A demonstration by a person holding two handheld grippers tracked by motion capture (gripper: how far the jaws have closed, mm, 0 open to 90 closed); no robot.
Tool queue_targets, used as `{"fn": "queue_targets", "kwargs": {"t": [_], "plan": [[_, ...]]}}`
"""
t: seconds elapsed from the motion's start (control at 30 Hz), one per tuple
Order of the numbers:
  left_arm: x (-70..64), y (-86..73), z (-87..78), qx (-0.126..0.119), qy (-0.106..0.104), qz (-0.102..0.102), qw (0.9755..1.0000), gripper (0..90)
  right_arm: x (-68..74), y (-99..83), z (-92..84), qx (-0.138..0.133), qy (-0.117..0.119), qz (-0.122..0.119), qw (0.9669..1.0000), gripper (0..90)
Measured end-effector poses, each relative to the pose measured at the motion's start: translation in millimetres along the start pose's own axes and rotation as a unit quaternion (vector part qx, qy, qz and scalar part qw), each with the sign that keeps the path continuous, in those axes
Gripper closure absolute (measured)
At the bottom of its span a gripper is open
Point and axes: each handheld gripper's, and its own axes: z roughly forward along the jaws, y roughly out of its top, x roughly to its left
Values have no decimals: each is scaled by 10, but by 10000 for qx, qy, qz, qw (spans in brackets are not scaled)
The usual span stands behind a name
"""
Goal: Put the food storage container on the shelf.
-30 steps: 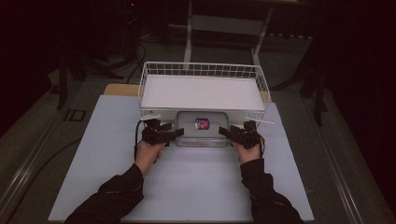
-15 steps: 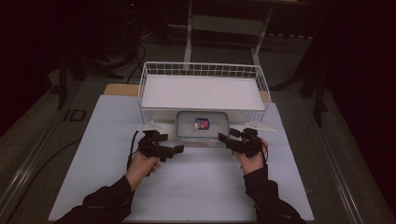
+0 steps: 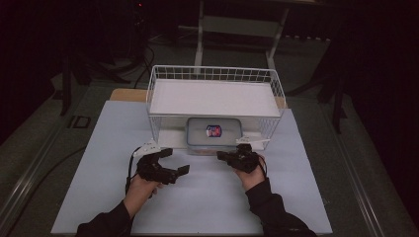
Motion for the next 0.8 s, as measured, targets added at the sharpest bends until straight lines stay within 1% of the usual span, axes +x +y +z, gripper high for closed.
{"fn": "queue_targets", "kwargs": {"t": [0.07, 0.1, 0.13, 0.23, 0.3, 0.37, 0.47, 0.6, 0.63, 0.8], "plan": [[3, -5, -26, -39, 31, 47, 10000, 0, -21, 1, 82, 47, -16, 63, 10000, 898], [3, -5, -26, -39, 31, 47, 10000, 0, -21, 1, 82, 47, -16, 63, 10000, 898], [17, -23, -26, -18, 60, 62, 10000, 0, -24, 13, 133, 28, -49, 70, 10000, 899], [31, -46, -27, 15, 82, 127, 9999, 0, -46, 31, 212, 62, -119, 58, 9999, 899], [27, -47, -39, 53, 41, 141, 9999, 0, -65, 36, 259, 83, -176, 101, 9998, 900], [23, -51, -49, 41, 76, 203, 9998, 0, -93, 45, 295, 57, -209, 136, 9997, 900], [43, -58, -57, 50, 82, 174, 9998, 0, -134, 86, 338, 17, -226, 187, 9996, 899], [47, -72, -53, 35, 102, 211, 9997, 0, -184, 151, 398, -49, -308, 203, 9993, 900], [45, -73, -51, 68, 119, 241, 9996, 0, -196, 163, 412, -64, -335, 214, 9992, 899], [36, -86, -43, 71, 124, 293, 9995, 0, -264, 220, 464, -100, -393, 318, 9987, 900]]}}
